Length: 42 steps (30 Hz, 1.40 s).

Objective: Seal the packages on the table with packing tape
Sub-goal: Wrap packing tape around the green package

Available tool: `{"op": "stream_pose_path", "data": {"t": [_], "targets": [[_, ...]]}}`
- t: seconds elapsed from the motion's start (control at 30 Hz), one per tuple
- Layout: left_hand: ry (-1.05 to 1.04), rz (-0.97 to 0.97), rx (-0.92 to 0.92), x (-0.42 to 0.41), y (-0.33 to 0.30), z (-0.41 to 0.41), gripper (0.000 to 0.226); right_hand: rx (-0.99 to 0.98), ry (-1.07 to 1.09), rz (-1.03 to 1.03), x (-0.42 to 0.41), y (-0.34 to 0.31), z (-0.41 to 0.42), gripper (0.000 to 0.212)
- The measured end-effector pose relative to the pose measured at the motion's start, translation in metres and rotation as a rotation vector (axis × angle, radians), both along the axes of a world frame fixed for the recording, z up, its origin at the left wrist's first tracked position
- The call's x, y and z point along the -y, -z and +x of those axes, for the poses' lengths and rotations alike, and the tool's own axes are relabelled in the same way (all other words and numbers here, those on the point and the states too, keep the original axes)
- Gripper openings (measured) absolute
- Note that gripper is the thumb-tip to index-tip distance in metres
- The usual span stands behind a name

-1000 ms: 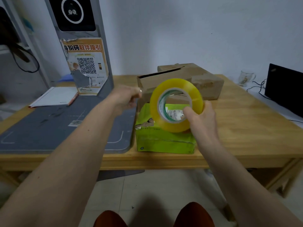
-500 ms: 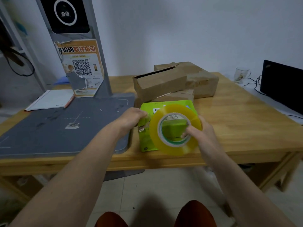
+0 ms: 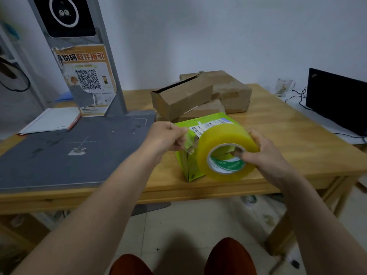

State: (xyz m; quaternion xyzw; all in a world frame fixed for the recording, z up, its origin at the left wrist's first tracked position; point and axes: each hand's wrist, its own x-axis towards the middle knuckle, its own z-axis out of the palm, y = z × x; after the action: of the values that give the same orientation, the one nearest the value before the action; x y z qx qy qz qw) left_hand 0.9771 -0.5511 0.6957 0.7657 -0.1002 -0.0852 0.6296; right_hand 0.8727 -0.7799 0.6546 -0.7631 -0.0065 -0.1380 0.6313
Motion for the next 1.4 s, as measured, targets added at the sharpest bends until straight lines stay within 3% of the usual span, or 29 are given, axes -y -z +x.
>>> {"op": "stream_pose_path", "data": {"t": [0.23, 0.4, 0.57, 0.7, 0.83, 0.9, 0.97, 1.13, 1.27, 1.4], "targets": [[-0.002, 0.208, 0.254, 0.010, -0.003, 0.045, 0.027, -0.017, 0.084, 0.026, -0.014, -0.002, -0.009, 0.035], [0.035, 0.255, 0.280, 0.031, -0.001, 0.067, 0.023, -0.030, 0.172, 0.177, -0.028, 0.010, -0.010, 0.041], [0.237, 0.273, 0.176, 0.035, 0.002, 0.082, 0.019, -0.056, 0.143, 0.261, -0.020, 0.014, -0.014, 0.049], [0.305, 0.282, 0.185, 0.042, 0.004, 0.086, 0.019, -0.074, 0.127, 0.236, -0.006, 0.001, -0.016, 0.056], [0.261, 0.306, 0.248, 0.049, -0.006, 0.097, 0.024, -0.019, 0.287, 0.219, -0.005, -0.016, -0.001, 0.036], [0.248, 0.429, 0.282, 0.053, -0.007, 0.103, 0.025, -0.012, 0.326, 0.173, -0.013, -0.023, 0.007, 0.030], [0.244, 0.550, 0.315, 0.057, -0.004, 0.108, 0.026, -0.023, 0.325, 0.086, -0.021, -0.027, 0.010, 0.037], [0.305, 0.684, 0.295, 0.061, -0.001, 0.108, 0.030, -0.030, 0.414, -0.106, -0.018, -0.026, 0.010, 0.042], [0.293, 0.809, 0.253, 0.059, -0.007, 0.097, 0.024, -0.044, 0.525, -0.065, -0.015, -0.017, 0.008, 0.034], [0.194, 0.931, 0.223, 0.053, -0.010, 0.075, 0.046, -0.044, 0.542, -0.050, -0.006, -0.020, 0.007, 0.030]]}}
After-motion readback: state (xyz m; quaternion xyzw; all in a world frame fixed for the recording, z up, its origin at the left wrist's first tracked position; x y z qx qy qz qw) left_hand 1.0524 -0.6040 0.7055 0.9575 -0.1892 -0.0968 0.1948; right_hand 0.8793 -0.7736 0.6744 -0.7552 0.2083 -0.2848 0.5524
